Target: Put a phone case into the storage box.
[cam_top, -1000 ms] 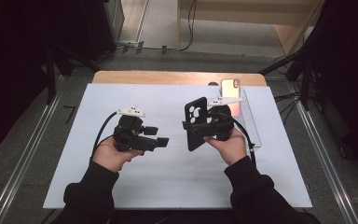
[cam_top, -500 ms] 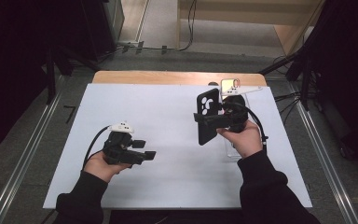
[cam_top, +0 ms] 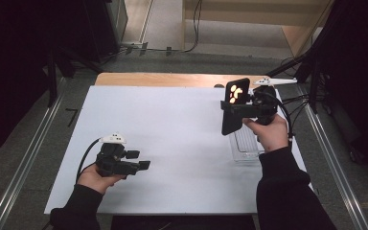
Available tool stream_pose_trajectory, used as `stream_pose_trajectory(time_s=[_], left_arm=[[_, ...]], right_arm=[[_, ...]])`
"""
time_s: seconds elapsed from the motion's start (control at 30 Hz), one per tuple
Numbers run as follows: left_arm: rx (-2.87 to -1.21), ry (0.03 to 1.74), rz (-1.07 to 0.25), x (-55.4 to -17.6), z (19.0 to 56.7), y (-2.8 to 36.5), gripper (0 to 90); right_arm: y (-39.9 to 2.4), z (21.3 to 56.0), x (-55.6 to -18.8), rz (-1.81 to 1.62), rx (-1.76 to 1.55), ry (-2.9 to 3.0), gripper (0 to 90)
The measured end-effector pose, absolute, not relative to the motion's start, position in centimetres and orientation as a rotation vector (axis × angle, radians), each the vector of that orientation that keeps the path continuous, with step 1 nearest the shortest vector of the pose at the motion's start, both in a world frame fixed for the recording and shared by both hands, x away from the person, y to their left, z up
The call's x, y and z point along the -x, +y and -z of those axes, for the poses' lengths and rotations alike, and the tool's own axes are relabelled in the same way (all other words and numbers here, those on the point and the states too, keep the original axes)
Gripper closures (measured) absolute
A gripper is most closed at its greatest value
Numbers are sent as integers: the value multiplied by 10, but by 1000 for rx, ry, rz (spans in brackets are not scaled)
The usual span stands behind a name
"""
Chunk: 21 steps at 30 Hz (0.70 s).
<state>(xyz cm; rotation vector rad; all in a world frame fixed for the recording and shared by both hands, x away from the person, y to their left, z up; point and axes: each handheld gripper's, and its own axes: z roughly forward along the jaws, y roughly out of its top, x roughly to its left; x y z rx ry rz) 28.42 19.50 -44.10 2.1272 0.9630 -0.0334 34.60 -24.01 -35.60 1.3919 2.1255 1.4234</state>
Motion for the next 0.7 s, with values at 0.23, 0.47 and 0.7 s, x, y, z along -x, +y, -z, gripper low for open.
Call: stream_pose_trajectory(time_s=[0.23, 0.47, 0.7], left_arm=[[-2098, 1016, 31, -281, 442, 205, 304], [-2087, 1050, 43, -281, 445, 211, 290], [-2090, 1034, 62, -281, 444, 208, 292]], right_arm=[[-258, 353, -356, -1346, -1434, 2033, 133], [-272, 359, -369, -1292, -1500, 1962, 133], [-281, 371, -383, -1231, -1561, 1897, 133]])
